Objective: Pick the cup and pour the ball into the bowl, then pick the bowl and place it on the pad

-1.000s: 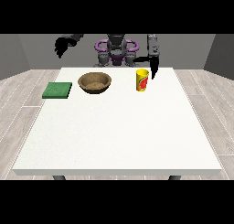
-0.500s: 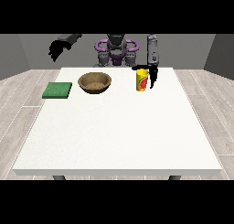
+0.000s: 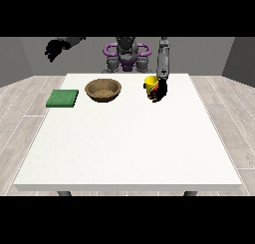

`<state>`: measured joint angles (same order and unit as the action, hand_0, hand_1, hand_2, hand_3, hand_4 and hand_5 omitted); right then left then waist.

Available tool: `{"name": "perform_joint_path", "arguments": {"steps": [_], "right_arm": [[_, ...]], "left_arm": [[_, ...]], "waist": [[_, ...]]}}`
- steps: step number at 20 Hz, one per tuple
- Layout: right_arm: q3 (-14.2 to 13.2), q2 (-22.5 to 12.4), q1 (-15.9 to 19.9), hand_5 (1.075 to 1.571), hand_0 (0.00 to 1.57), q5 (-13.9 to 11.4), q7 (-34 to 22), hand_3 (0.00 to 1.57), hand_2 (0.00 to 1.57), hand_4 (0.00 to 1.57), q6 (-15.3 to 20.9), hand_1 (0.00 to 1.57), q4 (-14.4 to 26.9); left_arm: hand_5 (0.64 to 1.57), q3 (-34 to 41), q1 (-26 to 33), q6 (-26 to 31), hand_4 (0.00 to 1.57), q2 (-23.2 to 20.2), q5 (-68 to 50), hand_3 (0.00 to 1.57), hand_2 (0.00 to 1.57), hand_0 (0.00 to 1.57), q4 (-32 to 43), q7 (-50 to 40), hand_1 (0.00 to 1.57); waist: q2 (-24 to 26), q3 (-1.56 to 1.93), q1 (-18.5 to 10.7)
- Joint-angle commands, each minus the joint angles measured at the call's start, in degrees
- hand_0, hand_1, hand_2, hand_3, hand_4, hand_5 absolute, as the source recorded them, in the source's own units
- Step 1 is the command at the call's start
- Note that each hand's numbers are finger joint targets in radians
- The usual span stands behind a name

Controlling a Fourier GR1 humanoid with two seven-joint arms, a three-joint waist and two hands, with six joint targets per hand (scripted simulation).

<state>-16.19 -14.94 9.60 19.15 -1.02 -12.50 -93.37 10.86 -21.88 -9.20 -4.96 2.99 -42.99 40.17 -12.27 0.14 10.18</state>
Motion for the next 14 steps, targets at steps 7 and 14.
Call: {"name": "perform_joint_path", "arguments": {"steps": [7,14], "right_arm": [[-8.1,-7.51,-1.81,1.568,0.0,5.99,0.65,0.27,0.0,0.64,-8.18,0.0,10.59],[-5.51,-5.52,-1.07,1.562,0.0,2.69,-0.86,0.25,0.0,0.63,-5.32,0.0,15.14]], "left_arm": [[1.436,-4.48,-2.36,-12.65,1.39,1.48,7.95,1.57,1.57,1.28,2.49,-5.69,1.28],[1.525,-17.68,-11.11,-24.19,1.41,-0.4,27.31,1.57,1.57,1.34,2.92,-23.95,1.34]], "waist": [[6.5,-0.07,-1.18],[13.16,0.24,-2.86]]}}
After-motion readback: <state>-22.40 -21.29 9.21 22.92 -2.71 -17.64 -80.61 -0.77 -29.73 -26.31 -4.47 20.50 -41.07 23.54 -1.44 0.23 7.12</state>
